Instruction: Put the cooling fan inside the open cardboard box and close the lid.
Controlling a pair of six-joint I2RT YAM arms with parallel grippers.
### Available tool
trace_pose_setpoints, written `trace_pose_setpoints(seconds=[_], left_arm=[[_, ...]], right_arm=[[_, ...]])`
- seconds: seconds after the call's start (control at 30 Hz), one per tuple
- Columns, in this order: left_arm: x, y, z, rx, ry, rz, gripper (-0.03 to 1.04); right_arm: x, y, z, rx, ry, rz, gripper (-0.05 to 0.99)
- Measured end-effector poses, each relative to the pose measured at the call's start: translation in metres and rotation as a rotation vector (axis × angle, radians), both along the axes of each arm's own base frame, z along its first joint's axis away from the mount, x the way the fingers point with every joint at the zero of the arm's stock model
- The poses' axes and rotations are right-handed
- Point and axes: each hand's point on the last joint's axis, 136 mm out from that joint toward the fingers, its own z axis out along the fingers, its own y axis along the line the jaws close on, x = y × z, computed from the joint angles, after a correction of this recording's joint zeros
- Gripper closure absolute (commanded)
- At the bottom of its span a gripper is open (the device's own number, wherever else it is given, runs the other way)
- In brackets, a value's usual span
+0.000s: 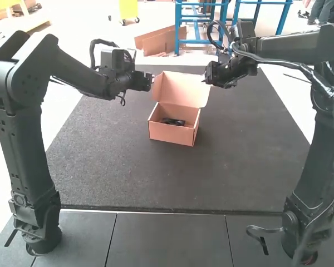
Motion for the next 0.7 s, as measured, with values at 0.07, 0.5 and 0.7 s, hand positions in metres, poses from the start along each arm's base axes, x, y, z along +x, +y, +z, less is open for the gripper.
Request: trace_pose_setpoints(seconds=[0.07,0.5,0.7], left_arm=[[0.0,0.0,0.0,0.0,0.002,-0.001,0.04],[-0.001,0.0,-0.002,-0.001,0.009,0.0,0.04],[-0.001,0.0,-0.002,-0.001,0.01,-0.002,0.04]], right_arm=[[0.001,0.0,0.0,-0.007,-0.008,0.001,0.65],[-0.003,0.017,-0.01,-0.101,-0.072,0.015,0.75],[-0.006,0.022,-0.017,-0.173,-0.104,-0.004,0.85]])
